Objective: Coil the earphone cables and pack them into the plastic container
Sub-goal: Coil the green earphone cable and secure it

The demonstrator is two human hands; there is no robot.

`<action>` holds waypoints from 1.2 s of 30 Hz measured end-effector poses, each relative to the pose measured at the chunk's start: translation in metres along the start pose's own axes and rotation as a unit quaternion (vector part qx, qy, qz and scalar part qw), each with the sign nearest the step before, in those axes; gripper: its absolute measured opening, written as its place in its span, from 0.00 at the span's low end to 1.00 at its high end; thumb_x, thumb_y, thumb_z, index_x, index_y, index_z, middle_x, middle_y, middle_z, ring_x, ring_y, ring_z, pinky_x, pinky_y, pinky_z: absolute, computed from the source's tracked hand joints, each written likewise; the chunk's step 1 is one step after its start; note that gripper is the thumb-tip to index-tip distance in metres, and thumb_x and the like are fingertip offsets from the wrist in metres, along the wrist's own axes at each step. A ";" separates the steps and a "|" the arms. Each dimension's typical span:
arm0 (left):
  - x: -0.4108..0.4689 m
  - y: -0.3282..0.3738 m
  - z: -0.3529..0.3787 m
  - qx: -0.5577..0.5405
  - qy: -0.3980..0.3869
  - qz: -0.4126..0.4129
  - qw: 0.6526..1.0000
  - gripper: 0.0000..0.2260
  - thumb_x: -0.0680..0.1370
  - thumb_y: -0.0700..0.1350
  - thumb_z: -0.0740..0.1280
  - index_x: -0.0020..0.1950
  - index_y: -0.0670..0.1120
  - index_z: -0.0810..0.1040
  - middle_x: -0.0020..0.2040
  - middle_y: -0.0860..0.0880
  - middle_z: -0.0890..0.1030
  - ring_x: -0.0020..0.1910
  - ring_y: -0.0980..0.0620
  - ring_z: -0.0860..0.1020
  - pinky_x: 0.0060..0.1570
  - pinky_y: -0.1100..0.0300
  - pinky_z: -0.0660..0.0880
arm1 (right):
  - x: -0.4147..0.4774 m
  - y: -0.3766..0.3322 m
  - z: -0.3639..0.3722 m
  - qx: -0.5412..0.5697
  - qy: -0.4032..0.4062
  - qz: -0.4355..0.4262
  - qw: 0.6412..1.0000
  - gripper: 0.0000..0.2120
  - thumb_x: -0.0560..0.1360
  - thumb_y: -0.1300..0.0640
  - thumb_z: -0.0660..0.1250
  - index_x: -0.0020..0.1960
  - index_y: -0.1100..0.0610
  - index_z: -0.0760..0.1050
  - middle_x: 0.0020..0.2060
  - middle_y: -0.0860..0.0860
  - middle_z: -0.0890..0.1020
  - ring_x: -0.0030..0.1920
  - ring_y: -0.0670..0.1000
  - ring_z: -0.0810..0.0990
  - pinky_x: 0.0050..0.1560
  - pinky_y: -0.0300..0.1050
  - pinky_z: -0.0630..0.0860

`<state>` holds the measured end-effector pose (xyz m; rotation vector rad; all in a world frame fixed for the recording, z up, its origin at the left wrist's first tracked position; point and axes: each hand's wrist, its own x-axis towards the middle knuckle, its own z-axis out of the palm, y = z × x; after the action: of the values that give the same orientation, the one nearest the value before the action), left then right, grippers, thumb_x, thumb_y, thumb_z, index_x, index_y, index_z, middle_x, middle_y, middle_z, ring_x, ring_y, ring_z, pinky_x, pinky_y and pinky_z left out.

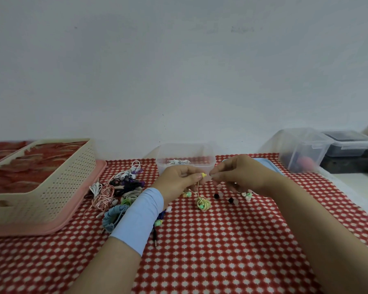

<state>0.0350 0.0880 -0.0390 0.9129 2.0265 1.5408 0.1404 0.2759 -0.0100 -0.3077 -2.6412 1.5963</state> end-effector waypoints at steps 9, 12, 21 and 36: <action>0.002 -0.003 -0.001 -0.047 0.003 -0.006 0.999 0.07 0.80 0.42 0.67 0.55 0.46 0.83 0.45 0.51 0.86 0.38 0.57 0.80 0.39 0.66 0.76 | 0.002 -0.006 0.009 0.140 0.008 -0.001 0.990 0.06 0.78 0.62 0.71 0.53 0.60 0.85 0.45 0.57 0.86 0.31 0.50 0.74 0.24 0.37 0.67; 0.003 -0.005 -0.002 -0.071 -0.005 -0.004 0.997 0.07 0.80 0.42 0.67 0.55 0.46 0.83 0.45 0.50 0.86 0.39 0.55 0.80 0.42 0.64 0.76 | 0.003 -0.007 0.011 0.157 0.004 0.008 0.988 0.05 0.77 0.61 0.71 0.51 0.59 0.86 0.44 0.55 0.85 0.32 0.51 0.74 0.24 0.37 0.67; 0.002 -0.004 0.000 -0.112 -0.020 0.009 0.993 0.07 0.80 0.41 0.66 0.55 0.46 0.82 0.43 0.49 0.85 0.41 0.53 0.78 0.50 0.57 0.76 | 0.004 -0.006 0.010 0.193 -0.037 0.009 0.980 0.09 0.71 0.56 0.73 0.49 0.56 0.87 0.46 0.57 0.85 0.34 0.51 0.76 0.24 0.37 0.67; 0.000 0.001 0.005 -0.167 -0.020 0.034 0.985 0.07 0.80 0.38 0.64 0.53 0.43 0.82 0.39 0.51 0.84 0.39 0.56 0.77 0.44 0.64 0.75 | 0.005 -0.006 0.015 0.245 -0.042 -0.003 0.969 0.09 0.69 0.57 0.72 0.48 0.58 0.87 0.44 0.56 0.85 0.33 0.49 0.78 0.24 0.36 0.65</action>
<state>0.0384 0.0916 -0.0394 0.8762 1.6535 1.8126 0.1329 0.2616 -0.0122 -0.2077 -2.1847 2.2218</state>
